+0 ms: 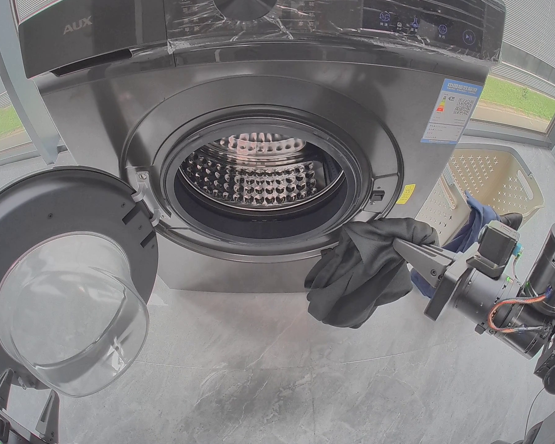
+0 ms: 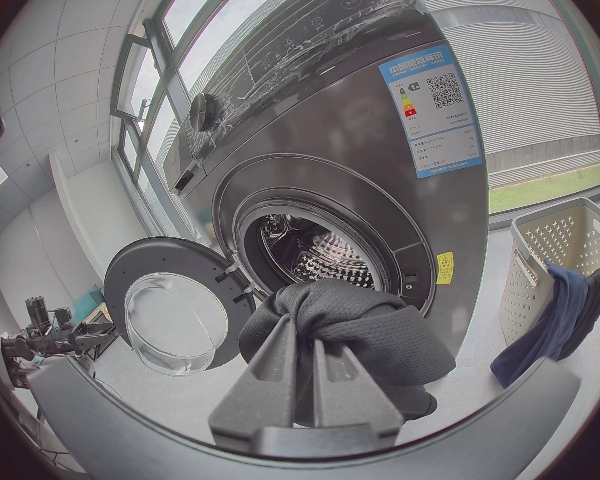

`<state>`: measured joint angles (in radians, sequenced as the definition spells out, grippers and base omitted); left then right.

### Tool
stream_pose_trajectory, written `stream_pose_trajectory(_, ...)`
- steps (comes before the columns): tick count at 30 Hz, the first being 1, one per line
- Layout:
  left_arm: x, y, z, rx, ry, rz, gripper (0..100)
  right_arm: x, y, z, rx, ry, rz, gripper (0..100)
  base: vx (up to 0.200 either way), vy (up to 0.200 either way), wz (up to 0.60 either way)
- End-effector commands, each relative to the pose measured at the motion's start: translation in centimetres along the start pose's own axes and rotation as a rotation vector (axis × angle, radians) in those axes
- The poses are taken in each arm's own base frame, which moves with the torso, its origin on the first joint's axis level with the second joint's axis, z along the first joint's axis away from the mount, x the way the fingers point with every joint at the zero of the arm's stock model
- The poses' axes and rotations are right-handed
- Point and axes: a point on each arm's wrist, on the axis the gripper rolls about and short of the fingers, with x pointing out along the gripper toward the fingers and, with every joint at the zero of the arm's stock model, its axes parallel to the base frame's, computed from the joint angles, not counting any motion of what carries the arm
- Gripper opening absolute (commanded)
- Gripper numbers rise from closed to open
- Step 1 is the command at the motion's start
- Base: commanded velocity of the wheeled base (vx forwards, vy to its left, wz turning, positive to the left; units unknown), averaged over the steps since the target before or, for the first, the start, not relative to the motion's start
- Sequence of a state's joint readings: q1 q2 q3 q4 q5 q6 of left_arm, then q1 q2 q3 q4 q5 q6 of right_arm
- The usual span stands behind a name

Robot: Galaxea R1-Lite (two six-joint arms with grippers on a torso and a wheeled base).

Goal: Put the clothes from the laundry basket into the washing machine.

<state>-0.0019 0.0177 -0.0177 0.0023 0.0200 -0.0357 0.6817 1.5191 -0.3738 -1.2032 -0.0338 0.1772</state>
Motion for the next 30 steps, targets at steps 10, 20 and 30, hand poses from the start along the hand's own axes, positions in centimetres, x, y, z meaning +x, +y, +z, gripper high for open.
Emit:
stream_pose_trajectory(10, 0.0, 0.0, -0.5, 0.045, 0.001, -0.01, 100, 3.1, 2.9, 1.0, 0.098, -0.057, 0.067, 0, 0.0, 0.0, 0.0)
stream_pose_trajectory(20, -1.0, -0.3, 4.0, 0.026, -0.177, -0.021, 100, 4.3, 3.4, -0.3, 0.159, -0.014, 0.069, 0, 0.0, 0.0, 0.0)
stream_pose_trajectory(30, 3.9, -1.3, 8.6, -0.046, 0.087, -0.414, 100, 7.7, 5.3, -1.8, 0.172, -0.07, 0.129, 0, 0.0, 0.0, 0.0)
